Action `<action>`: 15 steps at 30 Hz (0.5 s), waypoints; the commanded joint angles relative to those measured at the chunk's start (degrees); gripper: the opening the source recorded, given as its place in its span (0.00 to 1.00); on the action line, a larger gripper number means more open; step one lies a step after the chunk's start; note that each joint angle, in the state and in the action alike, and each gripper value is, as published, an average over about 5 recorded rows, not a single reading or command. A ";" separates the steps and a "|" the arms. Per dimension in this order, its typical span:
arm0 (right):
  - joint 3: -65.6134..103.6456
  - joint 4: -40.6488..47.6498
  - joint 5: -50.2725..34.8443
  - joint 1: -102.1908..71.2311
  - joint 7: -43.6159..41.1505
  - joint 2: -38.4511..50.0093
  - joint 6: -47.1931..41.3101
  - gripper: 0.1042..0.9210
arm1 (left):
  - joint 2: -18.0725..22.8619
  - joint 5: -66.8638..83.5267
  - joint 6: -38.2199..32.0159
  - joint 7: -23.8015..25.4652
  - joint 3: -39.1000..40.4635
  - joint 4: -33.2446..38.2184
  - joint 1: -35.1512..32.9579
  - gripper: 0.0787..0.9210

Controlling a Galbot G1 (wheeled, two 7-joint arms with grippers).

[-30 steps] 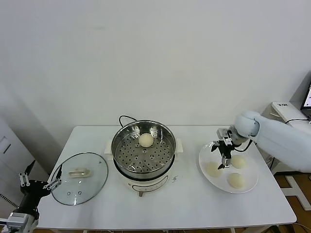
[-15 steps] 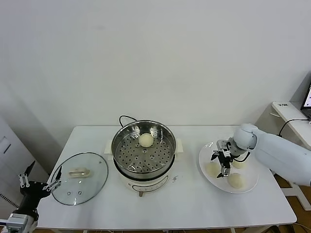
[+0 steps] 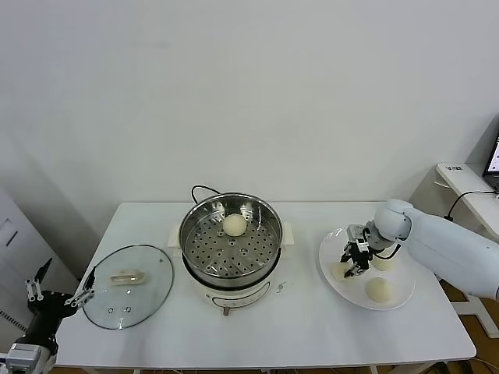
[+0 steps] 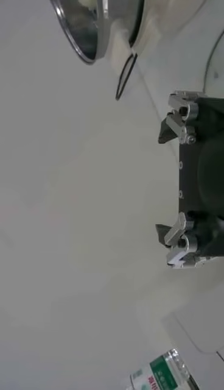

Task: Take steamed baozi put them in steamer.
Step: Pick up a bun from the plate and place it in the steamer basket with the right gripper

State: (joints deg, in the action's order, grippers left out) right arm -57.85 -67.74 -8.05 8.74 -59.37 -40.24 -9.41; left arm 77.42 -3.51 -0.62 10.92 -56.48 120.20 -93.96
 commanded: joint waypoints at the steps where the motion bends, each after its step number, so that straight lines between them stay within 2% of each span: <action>1: -6.62 -1.03 -9.40 13.72 -0.45 0.32 -0.40 0.25 | -0.05 0.04 -0.04 -0.01 -0.17 0.06 -0.05 0.88; 8: -21.41 -1.97 -30.10 37.86 -3.22 -6.40 -2.41 0.25 | 0.19 0.05 -0.08 -0.03 -0.42 0.53 0.00 0.88; 15: -20.22 -5.52 -41.90 42.37 -2.17 -14.62 -11.12 0.26 | 0.74 0.09 -0.43 -0.01 -0.44 0.55 -0.13 0.88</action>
State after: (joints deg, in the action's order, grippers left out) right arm -72.70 -71.44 -35.31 38.29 -61.21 -48.80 -15.39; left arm 78.08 -3.43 -0.99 10.90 -56.94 120.87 -94.00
